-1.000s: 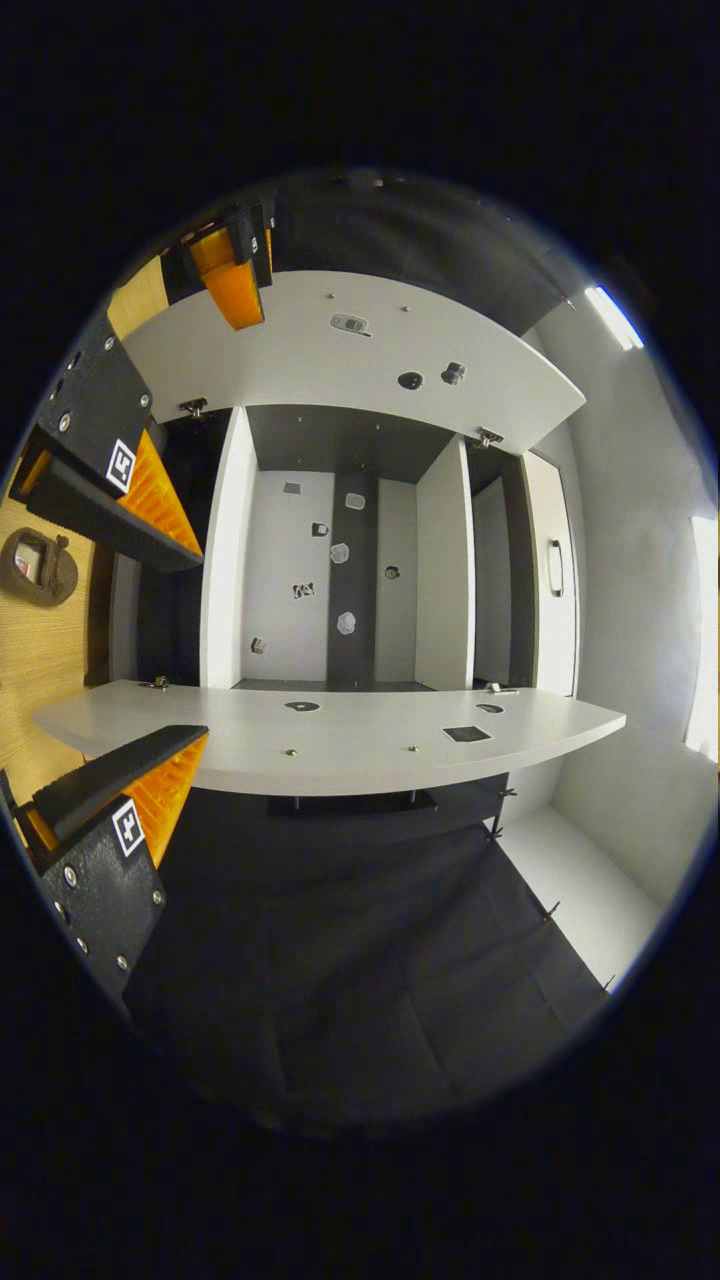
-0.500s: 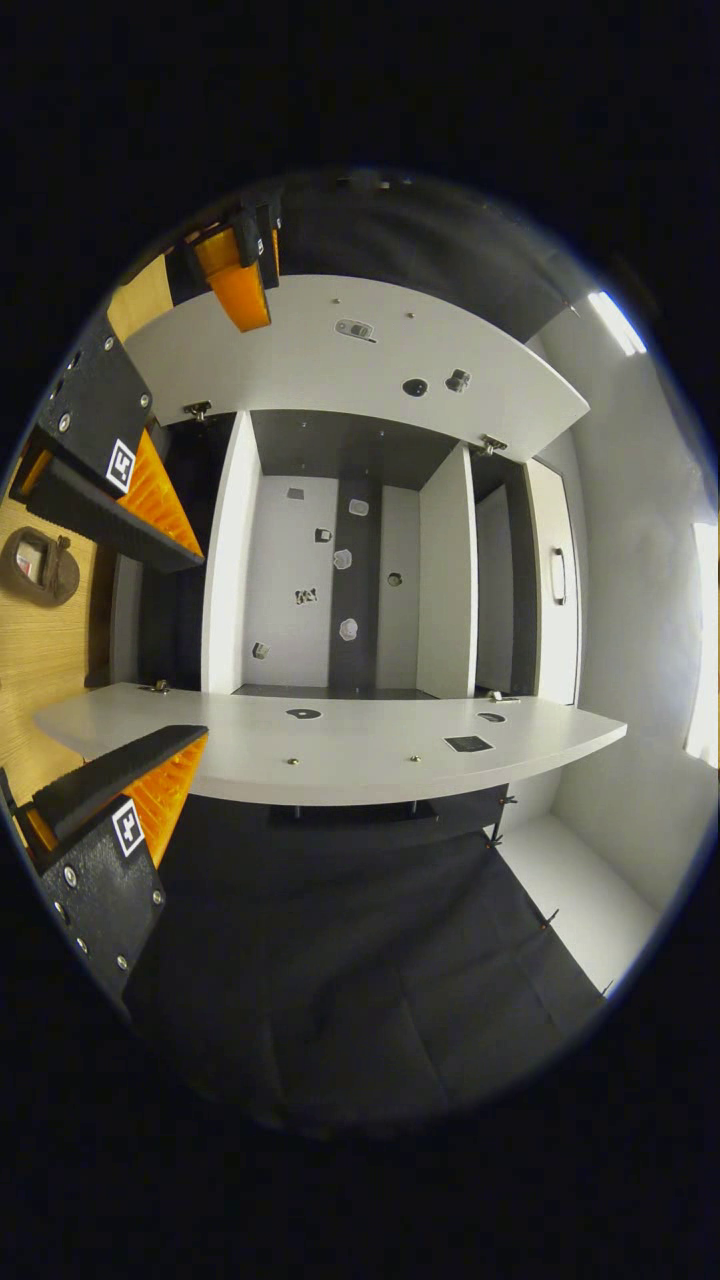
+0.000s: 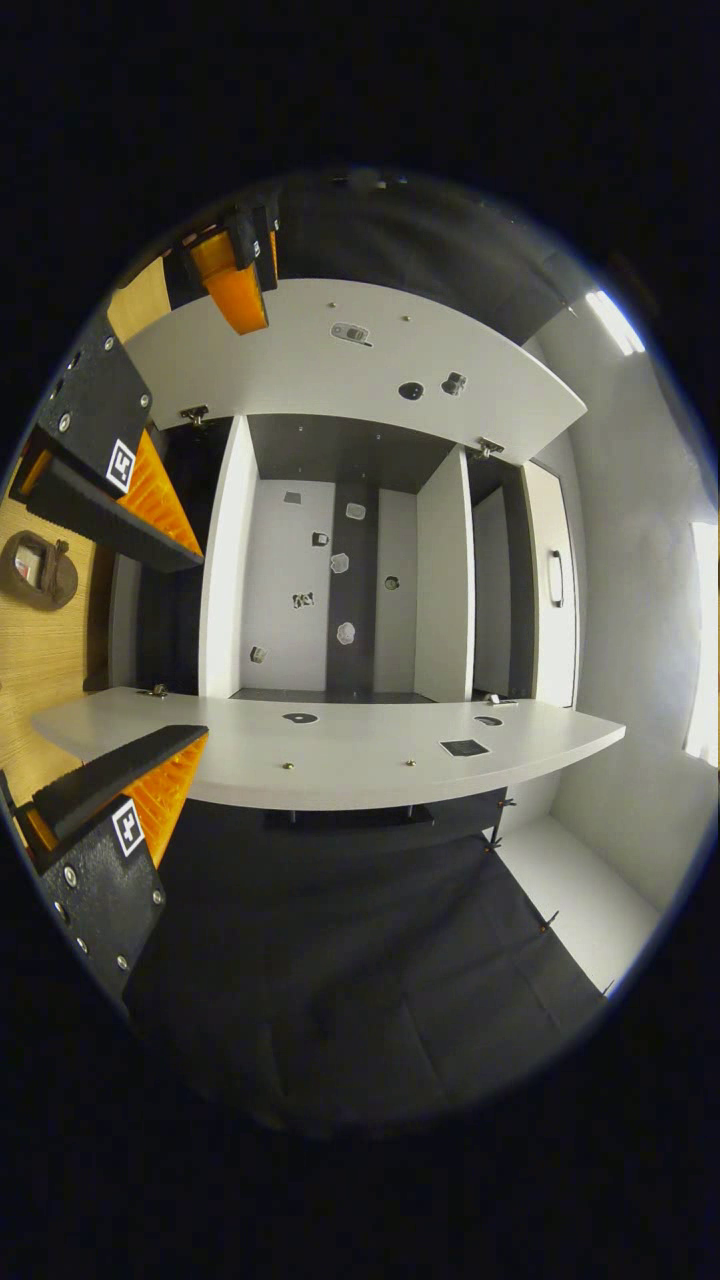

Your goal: Grab one shoe with the right hand and put it into the shoe cabinet, grab the other shoe with the left hand and put it into the shoe cabinet; then close the right door with the right hand and the left door with the left hand.

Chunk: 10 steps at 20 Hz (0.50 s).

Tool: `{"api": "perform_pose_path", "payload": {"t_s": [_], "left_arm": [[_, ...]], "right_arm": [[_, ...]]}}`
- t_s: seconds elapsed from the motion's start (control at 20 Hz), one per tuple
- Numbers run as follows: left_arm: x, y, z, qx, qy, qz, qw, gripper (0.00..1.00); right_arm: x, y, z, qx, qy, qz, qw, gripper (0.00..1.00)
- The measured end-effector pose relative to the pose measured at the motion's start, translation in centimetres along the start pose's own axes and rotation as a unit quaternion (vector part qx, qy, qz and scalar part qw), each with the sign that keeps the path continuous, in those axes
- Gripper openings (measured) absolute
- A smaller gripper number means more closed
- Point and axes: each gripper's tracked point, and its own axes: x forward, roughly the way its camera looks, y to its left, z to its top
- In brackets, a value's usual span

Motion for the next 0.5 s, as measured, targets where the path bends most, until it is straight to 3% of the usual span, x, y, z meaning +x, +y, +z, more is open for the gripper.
{"api": "perform_pose_path", "payload": {"t_s": [0.3, 0.5], "left_arm": [[-0.3, 0.1, -0.1, 0.003, 0.001, 0.002, 1.000, 0.96], [-0.2, 0.2, 0.2, 0.006, -0.001, 0.005, 1.000, 0.96]], "right_arm": [[1.3, 0.5, -0.7, -0.013, 0.005, 0.009, 1.000, 0.95], [2.9, 1.6, -3.5, -0.001, 0.034, 0.020, 0.999, 0.95]]}}
